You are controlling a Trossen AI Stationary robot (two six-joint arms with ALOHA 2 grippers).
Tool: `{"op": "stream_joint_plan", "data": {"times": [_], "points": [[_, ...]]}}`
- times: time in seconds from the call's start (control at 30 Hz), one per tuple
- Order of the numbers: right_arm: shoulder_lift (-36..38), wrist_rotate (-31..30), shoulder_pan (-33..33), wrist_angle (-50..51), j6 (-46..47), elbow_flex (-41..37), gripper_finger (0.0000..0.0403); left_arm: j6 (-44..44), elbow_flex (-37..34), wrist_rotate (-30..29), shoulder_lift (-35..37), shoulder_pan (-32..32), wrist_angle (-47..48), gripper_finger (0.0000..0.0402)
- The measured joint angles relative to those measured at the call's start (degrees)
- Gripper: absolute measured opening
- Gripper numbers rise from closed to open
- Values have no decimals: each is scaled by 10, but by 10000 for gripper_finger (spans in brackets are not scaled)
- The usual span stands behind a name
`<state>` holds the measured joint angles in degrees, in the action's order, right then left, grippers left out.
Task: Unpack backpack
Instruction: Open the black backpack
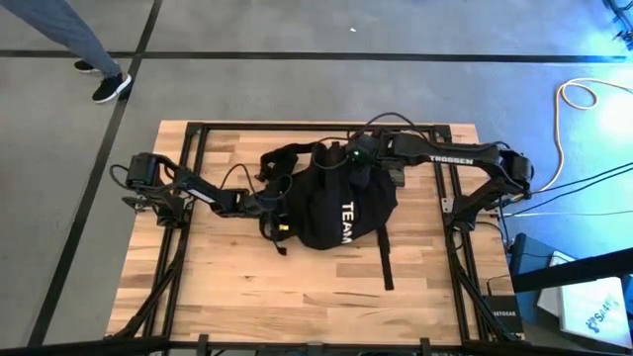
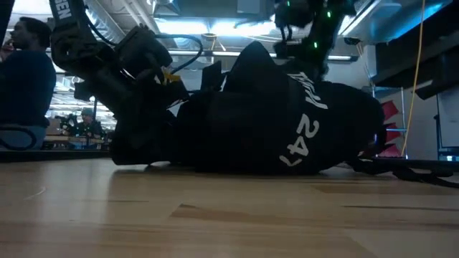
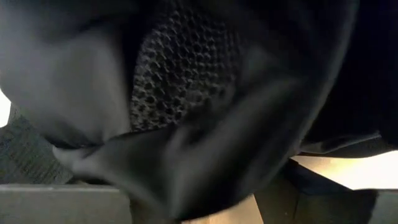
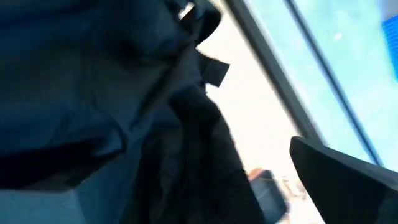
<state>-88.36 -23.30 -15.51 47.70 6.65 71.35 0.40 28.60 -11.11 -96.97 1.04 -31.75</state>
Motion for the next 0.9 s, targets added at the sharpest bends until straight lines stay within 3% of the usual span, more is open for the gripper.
{"op": "stream_joint_plan", "data": {"times": [0.27,0.47,0.53,0.7,0.9], "points": [[1,-72,62,155,23,125,370,1,0,0,0,-4,-6,114],[1,-73,108,260,76,175,369,5,0,0,0,-14,-20,63],[2,-46,127,266,78,177,369,5,0,9,0,-17,-38,41],[2,88,178,241,52,158,369,5,0,58,0,-20,-94,3],[1,111,240,237,77,148,369,3,7,75,5,-30,-126,0]]}}
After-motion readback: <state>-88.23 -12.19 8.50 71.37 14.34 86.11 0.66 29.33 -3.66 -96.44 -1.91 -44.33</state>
